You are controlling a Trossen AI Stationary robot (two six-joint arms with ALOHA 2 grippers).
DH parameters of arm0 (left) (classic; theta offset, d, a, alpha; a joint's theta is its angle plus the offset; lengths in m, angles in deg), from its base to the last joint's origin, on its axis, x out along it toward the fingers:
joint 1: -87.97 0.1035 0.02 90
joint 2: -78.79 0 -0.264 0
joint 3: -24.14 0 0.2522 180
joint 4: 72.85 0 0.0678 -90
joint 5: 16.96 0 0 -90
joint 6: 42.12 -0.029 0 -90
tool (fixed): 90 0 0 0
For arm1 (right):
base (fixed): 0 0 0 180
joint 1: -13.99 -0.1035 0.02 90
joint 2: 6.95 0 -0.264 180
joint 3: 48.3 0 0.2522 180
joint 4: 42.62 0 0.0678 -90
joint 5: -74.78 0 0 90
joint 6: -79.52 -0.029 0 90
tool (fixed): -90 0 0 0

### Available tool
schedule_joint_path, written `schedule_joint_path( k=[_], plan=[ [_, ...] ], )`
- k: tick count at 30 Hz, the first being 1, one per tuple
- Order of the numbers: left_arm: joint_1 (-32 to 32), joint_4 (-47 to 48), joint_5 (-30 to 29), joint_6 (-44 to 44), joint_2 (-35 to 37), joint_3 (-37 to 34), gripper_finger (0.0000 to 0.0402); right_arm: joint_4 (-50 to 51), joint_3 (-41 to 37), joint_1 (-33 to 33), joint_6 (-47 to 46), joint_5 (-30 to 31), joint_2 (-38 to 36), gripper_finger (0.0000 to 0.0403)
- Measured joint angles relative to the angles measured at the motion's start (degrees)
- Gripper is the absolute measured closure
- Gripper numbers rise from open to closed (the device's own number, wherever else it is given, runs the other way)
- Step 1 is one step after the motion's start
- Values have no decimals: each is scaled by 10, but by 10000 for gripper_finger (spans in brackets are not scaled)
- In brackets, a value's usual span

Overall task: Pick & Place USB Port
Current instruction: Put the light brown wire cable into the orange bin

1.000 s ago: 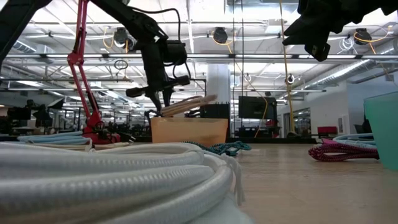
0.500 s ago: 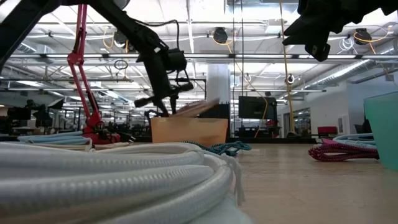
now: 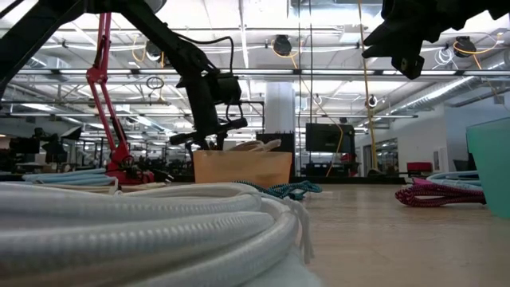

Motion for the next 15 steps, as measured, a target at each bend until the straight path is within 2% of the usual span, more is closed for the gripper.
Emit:
schedule_joint_path(
  k=[15],
  plan=[
    [15,33,-32,36,0,0,359,1,0,0,11,-2,0,319]
  ],
)
